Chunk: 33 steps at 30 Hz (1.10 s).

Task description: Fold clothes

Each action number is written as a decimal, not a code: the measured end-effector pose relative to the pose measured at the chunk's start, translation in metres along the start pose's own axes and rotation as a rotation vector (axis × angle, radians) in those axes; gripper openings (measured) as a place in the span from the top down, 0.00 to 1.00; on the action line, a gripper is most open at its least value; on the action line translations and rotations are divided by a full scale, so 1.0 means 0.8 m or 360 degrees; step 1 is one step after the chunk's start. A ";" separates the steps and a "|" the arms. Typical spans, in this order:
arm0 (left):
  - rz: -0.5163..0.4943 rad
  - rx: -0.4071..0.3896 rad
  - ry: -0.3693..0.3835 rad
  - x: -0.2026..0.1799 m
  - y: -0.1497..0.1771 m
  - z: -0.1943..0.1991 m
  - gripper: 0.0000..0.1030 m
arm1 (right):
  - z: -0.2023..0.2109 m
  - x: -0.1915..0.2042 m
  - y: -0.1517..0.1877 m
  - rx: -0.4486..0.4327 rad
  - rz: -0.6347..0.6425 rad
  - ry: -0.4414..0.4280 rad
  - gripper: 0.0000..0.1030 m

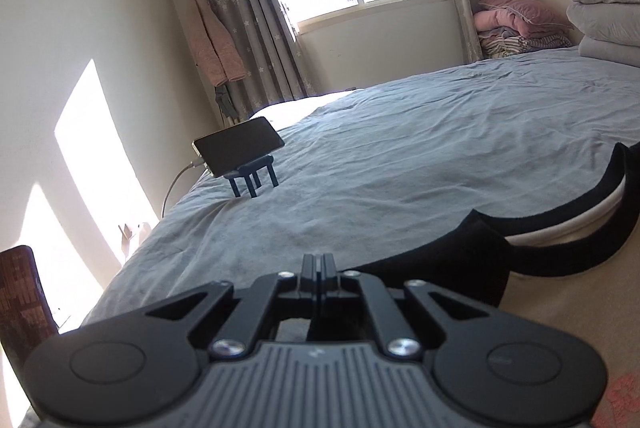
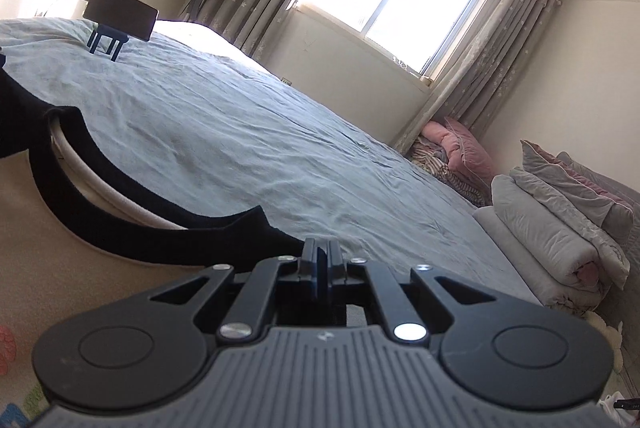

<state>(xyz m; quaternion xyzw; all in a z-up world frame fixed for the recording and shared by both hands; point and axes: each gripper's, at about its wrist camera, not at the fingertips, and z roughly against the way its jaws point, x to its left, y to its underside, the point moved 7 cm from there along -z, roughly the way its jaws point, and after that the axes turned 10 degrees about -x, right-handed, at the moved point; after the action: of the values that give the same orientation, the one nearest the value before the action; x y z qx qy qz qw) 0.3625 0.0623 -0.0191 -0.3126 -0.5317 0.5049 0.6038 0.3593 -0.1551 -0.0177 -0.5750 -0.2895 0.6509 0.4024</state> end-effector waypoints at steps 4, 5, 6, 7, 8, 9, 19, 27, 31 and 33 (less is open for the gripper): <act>0.0038 0.0146 -0.0015 0.007 0.035 -0.034 0.98 | -0.025 0.014 0.008 0.0018 0.0067 0.0030 1.00; 0.0072 0.0189 0.0009 0.008 0.041 -0.038 0.98 | -0.031 0.016 0.012 0.0046 0.0056 0.0015 1.00; 0.0106 0.0231 0.0034 0.010 0.048 -0.042 0.98 | -0.037 0.017 0.016 0.0092 0.0024 -0.0016 1.00; 0.0119 0.0248 0.0045 0.010 0.050 -0.044 0.98 | -0.040 0.020 0.020 0.0124 0.0011 -0.0036 1.00; 0.0133 0.0263 0.0056 0.011 0.052 -0.046 0.98 | -0.043 0.021 0.024 0.0149 0.0005 -0.0050 1.00; 0.0119 0.0273 0.0055 0.008 0.053 -0.045 0.98 | -0.043 0.023 0.027 0.0160 0.0010 -0.0055 1.00; 0.0074 0.0306 0.0076 0.011 0.037 -0.016 0.54 | -0.005 0.014 0.013 0.0196 -0.0065 -0.0156 0.87; 0.0170 0.0390 0.0209 0.013 0.027 0.046 0.48 | 0.051 0.008 0.012 0.0205 -0.0066 -0.0228 0.63; 0.0216 0.0411 0.0244 0.015 0.028 0.074 0.45 | 0.078 0.008 0.009 0.0210 -0.0092 -0.0272 0.63; 0.0231 0.0434 0.0258 0.013 0.031 0.086 0.45 | 0.089 0.007 0.008 0.0213 -0.0112 -0.0294 0.63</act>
<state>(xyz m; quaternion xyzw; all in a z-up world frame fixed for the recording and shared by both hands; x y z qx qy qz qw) 0.2890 0.0687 -0.0216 -0.3052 -0.3838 0.5877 0.6435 0.2878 -0.1479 -0.0136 -0.4738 -0.3012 0.7045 0.4341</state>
